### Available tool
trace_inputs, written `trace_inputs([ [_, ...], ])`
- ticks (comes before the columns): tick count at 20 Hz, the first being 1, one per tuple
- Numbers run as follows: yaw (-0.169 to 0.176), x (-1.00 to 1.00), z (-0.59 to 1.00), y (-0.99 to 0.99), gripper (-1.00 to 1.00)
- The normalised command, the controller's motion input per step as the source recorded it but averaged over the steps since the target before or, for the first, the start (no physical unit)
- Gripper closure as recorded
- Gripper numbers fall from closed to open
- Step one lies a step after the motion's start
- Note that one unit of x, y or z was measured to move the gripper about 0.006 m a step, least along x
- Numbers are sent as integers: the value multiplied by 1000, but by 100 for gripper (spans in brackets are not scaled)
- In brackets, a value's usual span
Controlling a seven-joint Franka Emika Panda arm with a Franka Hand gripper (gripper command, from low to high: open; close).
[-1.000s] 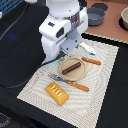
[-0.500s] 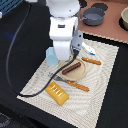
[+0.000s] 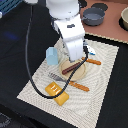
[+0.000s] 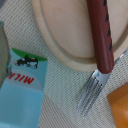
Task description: Interact with the objects in diverse but meaningful ways.
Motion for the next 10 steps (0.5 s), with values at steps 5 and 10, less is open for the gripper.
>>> trace_inputs([
  [5, -20, 451, 141, -142, -100],
  [10, -27, 539, 138, -177, -100],
])
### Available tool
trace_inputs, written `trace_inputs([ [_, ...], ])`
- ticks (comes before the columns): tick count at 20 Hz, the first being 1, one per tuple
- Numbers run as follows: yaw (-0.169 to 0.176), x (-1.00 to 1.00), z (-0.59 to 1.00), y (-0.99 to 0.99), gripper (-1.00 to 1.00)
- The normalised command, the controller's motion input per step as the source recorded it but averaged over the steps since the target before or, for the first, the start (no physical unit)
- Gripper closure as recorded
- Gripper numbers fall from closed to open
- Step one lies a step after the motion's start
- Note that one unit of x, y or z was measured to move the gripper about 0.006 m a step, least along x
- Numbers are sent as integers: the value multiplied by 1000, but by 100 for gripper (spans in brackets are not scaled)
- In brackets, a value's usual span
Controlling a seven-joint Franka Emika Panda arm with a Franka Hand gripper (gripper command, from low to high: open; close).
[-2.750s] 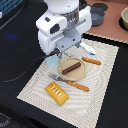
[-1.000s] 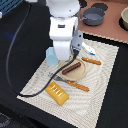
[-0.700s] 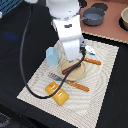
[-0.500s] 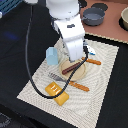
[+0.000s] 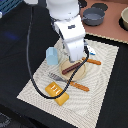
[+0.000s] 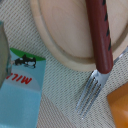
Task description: Interact with the objects in diverse but meaningful ways.
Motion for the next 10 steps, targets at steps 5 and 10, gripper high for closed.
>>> trace_inputs([
  [5, -17, 569, 26, -144, -100],
  [10, -4, 506, 0, -102, -100],
])
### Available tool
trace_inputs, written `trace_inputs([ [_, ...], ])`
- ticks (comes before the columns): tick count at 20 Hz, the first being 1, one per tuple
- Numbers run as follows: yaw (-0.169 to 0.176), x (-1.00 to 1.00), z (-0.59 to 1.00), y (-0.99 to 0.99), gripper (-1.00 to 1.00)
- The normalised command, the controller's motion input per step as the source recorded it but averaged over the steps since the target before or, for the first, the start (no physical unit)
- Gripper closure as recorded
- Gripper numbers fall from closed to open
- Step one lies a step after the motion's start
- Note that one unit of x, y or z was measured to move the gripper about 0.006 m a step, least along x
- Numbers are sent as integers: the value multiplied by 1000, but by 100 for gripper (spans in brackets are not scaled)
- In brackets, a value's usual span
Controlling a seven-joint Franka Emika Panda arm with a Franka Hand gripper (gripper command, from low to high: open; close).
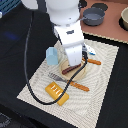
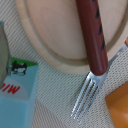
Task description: Interact with the objects in diverse but meaningful ways.
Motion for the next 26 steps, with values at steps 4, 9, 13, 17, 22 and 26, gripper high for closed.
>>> trace_inputs([
  [4, 0, 408, -7, -51, -100],
  [9, 2, 307, -12, -2, -100],
  [13, 5, 315, -1, 0, -100],
  [17, 4, 359, -48, 0, -100],
  [22, 1, 367, -113, 0, -100],
  [26, 0, 356, -108, 0, -100],
])
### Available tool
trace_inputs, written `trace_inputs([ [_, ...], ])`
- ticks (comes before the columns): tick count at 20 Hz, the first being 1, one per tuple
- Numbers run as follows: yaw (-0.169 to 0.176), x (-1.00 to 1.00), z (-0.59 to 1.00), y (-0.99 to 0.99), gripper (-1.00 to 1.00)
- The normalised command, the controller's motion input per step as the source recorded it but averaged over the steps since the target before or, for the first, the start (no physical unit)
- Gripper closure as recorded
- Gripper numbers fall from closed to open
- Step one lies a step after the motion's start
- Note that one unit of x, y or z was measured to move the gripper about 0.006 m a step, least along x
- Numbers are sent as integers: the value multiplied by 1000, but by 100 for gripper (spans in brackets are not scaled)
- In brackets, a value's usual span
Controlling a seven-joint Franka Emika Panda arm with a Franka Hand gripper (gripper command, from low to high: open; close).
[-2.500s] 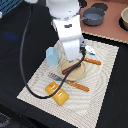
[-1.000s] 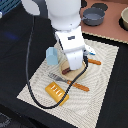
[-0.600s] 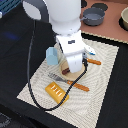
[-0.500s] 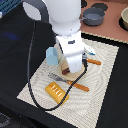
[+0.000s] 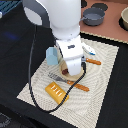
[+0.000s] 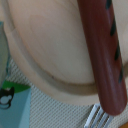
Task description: Interact with the objects in diverse but meaningful ways.
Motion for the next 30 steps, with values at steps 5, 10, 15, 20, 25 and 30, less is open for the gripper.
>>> trace_inputs([
  [5, 0, 338, -78, 0, 100],
  [10, 0, 350, -57, 0, 100],
  [15, 0, 330, -41, 0, 100],
  [20, 0, 295, -37, 0, 100],
  [25, 13, 244, 266, 10, 100],
  [30, 5, 139, 871, 173, 100],
])
